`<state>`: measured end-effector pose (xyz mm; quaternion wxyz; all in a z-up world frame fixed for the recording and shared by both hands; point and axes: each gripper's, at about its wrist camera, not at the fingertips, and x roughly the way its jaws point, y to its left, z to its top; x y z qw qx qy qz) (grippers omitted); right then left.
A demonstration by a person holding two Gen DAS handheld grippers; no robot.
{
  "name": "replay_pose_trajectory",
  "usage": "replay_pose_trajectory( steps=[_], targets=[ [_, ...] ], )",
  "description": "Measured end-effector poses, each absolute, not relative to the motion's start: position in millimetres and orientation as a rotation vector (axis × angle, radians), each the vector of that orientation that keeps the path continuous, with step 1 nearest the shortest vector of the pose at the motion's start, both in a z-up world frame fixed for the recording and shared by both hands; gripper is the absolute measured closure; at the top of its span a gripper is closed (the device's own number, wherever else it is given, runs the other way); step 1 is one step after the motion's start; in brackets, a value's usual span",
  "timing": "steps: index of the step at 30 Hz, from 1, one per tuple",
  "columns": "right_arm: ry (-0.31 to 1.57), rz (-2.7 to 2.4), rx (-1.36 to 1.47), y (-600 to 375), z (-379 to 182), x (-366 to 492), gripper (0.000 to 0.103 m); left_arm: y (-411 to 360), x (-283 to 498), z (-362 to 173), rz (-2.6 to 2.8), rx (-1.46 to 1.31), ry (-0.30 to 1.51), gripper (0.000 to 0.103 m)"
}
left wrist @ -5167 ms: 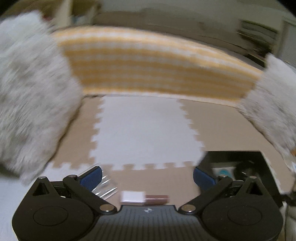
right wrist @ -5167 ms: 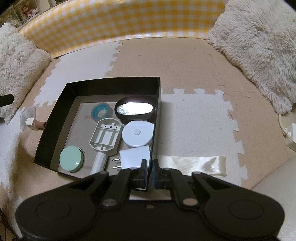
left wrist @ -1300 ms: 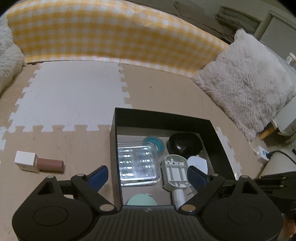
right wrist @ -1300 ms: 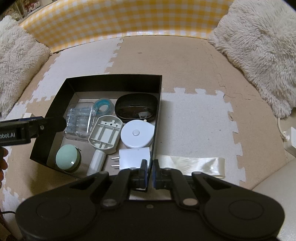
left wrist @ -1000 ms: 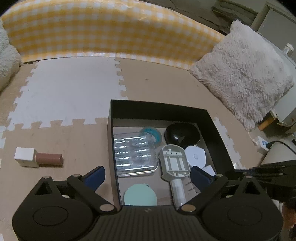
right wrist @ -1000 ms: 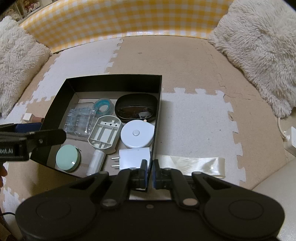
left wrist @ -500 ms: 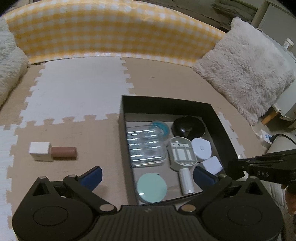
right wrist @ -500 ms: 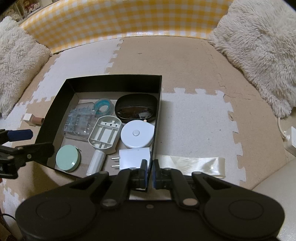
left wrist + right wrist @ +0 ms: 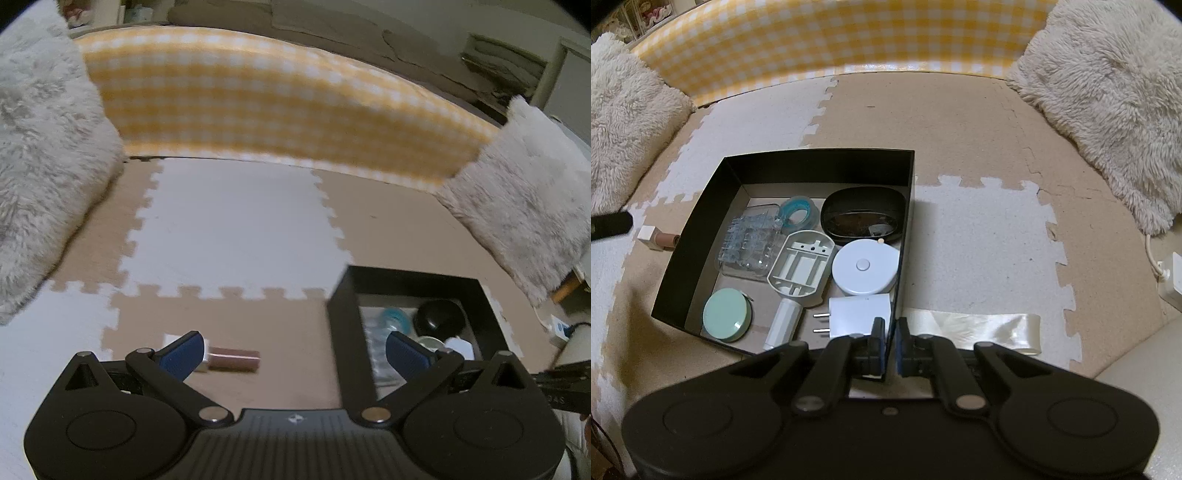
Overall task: Organize rigid objects
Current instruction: 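Raise the left tool out of the box toward the white-and-pink polish box, then close the left tool around the white box with pink bottle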
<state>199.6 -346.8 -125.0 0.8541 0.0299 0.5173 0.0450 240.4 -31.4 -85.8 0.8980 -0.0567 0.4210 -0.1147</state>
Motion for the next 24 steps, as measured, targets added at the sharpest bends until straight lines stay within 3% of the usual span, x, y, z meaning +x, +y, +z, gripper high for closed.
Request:
replay_pose_trajectory(
  steps=[16,24],
  targets=[
    [1.089,0.098,0.071,-348,-125,200,0.097,8,264,-140,-0.158,-0.072,0.877,0.002],
    [1.090,0.100,0.071,-347,-126,201,0.097,23,272,-159,-0.141,-0.173,0.890,0.030]
  ],
)
